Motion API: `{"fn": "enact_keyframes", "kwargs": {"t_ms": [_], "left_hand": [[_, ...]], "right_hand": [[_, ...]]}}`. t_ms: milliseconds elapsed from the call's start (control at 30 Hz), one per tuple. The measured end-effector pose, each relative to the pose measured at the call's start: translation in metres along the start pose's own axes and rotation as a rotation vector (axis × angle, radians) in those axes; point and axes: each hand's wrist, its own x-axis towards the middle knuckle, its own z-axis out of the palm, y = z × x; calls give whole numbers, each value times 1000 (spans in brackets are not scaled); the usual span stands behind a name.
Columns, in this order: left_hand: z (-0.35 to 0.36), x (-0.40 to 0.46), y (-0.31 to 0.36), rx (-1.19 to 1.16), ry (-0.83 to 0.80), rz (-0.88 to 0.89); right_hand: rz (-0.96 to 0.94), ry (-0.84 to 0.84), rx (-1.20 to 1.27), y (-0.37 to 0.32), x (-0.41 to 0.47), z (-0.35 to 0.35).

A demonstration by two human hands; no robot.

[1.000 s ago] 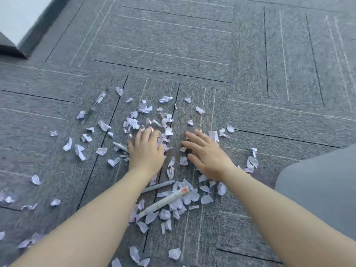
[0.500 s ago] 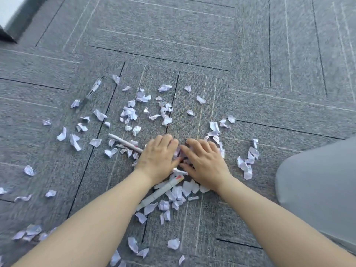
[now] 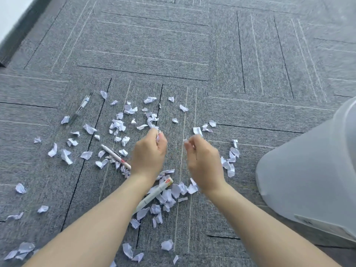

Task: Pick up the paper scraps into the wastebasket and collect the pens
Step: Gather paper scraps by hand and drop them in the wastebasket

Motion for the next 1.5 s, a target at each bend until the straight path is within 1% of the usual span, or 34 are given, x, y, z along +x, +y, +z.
{"fn": "enact_keyframes", "kwargs": {"t_ms": [67, 133, 200, 233, 267, 333, 367, 433, 500, 567, 600, 633, 667, 700, 767, 800, 867, 933, 967, 1033, 1067, 1167, 1233, 1333, 1400, 1500], "left_hand": [[-8, 9, 52, -133, 103, 44], [-17, 19, 110, -345, 135, 119], [-21, 25, 167, -531, 102, 201], [-20, 26, 194, -582, 76, 248], [-18, 24, 219, -616, 35, 288], [-9, 16, 264, -658, -82, 337], [-2, 10, 283, -653, -148, 355], [17, -3, 314, -572, -286, 388], [38, -13, 334, -401, -423, 422], [55, -22, 343, -176, -568, 447], [60, -26, 345, -98, -626, 450], [63, -29, 345, -62, -652, 466], [63, -32, 344, -96, -647, 501], [60, -34, 341, -211, -600, 545], [47, -35, 330, -504, -430, 548], [40, -33, 319, -617, -342, 510], [28, -25, 287, -721, -174, 427], [23, -19, 241, -675, -46, 316], [24, -18, 212, -610, -19, 239], [31, -33, 147, -424, -27, 97], [34, -49, 115, -343, -69, 61], [40, -110, 48, -218, -204, 46], [43, -142, 21, -147, -204, 36], [43, -158, -6, -90, -208, -84], [42, -158, -23, 6, -243, -70], [36, -144, -43, 89, -256, -8]], "right_hand": [[-7, 141, 121, -38, 13, -40], [-35, 275, 182, -70, 20, -90], [-45, 387, 196, -83, 20, -143], [-35, 431, 182, -82, 18, -169], [-1, 461, 159, -75, 13, -192], [131, 496, 104, -52, -1, -232], [219, 506, 70, -38, -10, -247], [399, 511, -11, -8, -30, -272], [554, 464, -34, 15, -49, -289], [692, 375, 16, 28, -64, -301], [740, 359, 15, 30, -70, -305], [752, 388, -9, 30, -74, -309], [718, 468, -42, 29, -76, -312], [643, 561, -41, 26, -77, -312], [427, 700, 78, 4, -73, -304], [325, 723, 162, -7, -70, -296], [165, 664, 302, -30, -61, -270], [66, 526, 366, -44, -51, -231], [35, 466, 354, -45, -47, -208], [17, 371, 291, -36, -41, -159], [20, 320, 253, -28, -40, -136], [-1, 125, 84, 3, -39, -78], [14, -18, -113, 35, -38, -48], [161, -176, -405, 82, -24, -27], [191, -260, -477, 104, -14, -19], [96, -327, -429, 110, -14, -12]]}}
